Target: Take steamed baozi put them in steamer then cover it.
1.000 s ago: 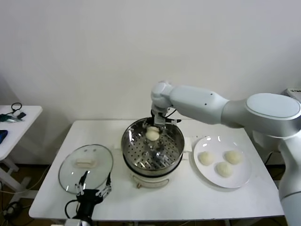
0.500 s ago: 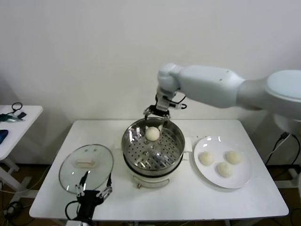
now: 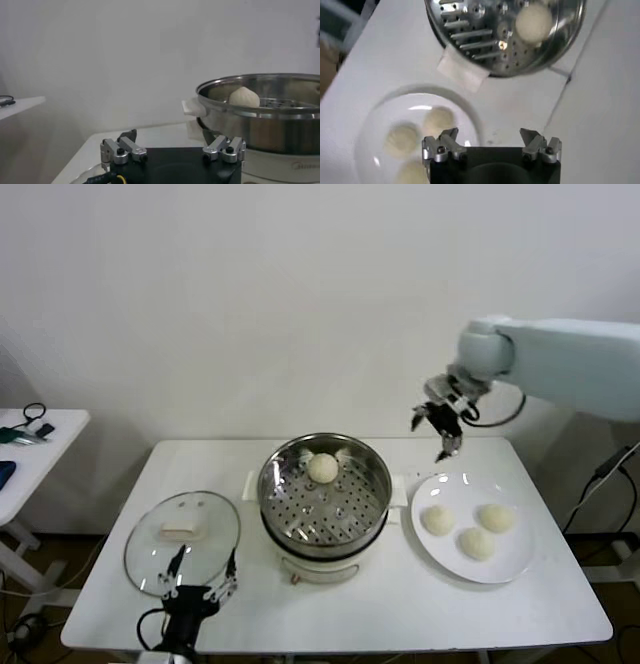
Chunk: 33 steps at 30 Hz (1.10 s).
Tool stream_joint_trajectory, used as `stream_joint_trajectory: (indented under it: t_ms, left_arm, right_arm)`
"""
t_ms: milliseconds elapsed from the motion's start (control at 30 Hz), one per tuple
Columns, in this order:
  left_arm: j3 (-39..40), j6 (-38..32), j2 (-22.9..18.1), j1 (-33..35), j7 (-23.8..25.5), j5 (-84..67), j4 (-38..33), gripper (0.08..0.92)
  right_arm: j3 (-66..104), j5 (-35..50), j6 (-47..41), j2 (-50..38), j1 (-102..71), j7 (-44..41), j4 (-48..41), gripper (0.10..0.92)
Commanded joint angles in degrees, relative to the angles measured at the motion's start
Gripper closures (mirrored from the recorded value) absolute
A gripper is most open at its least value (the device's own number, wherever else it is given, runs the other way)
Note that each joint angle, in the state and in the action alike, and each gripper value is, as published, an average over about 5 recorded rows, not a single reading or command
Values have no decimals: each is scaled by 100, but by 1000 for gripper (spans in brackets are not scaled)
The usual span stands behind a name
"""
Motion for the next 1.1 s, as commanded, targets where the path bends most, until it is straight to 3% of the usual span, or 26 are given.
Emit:
stream_joint_trajectory:
  t_ms: [33,333,767,1100]
  left_arm:
    - [4,-14,0,21,-5,17,-8,177]
    - [7,-39,10,62,-14,39,17,177]
    - [-5,-28,0,26,-16,49,75,177]
    - [-13,-24,1,8,-33,42,71,177]
  right_arm:
    - [172,218,-1345,-850,-983,520,370,203]
    - [1598,-440,-1311,-550,-2690,597,-533,203]
    - [2198,-786,-1087,-46,-3405,675,-1410,205]
    - [2350,-725,-974,85,-3403,716,-1499,406]
